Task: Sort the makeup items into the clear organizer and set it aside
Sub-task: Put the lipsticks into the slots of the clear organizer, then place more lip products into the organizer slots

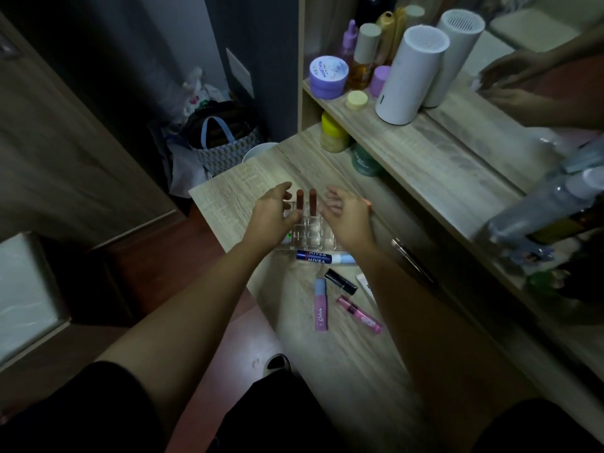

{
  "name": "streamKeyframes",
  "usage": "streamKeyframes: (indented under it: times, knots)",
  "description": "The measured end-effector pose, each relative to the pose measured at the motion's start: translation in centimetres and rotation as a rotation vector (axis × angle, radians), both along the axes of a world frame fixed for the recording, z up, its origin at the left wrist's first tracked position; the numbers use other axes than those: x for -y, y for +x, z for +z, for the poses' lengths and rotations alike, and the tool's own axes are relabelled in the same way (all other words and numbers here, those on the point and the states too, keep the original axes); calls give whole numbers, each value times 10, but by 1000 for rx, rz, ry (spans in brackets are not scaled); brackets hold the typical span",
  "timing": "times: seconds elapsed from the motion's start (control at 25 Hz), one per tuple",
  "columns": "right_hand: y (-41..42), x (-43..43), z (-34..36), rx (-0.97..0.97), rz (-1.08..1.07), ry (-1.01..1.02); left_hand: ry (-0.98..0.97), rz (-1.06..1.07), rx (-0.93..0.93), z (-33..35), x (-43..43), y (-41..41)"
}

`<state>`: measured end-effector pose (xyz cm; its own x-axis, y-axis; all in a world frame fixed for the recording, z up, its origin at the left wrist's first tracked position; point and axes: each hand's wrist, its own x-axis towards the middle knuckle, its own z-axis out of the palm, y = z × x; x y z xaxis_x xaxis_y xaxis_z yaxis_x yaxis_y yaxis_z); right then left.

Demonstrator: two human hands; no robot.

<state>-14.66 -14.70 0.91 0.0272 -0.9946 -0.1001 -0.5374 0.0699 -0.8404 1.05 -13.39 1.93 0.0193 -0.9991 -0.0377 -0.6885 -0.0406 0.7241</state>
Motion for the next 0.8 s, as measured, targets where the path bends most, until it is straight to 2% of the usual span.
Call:
streamKeyframes:
  times: [0.16, 0.28, 0.44, 0.6, 0.8]
  knots:
    - [-12, -16, 10, 4, -29, -99, -64, 90, -24, 4, -25, -9]
    - [-28, -39, 5, -61, -57, -77, -78, 118, -35, -3, -52, -22]
    - [-67, -72, -18, -313, -150, -91, 61, -45, 64, -27, -92, -44]
    - [-107, -91, -46, -635, -143, -47, 272, -22, 96, -48, -116, -58]
    - [-116, -88, -56, -716, -163, -18, 366, 71, 56, -57, -121, -62]
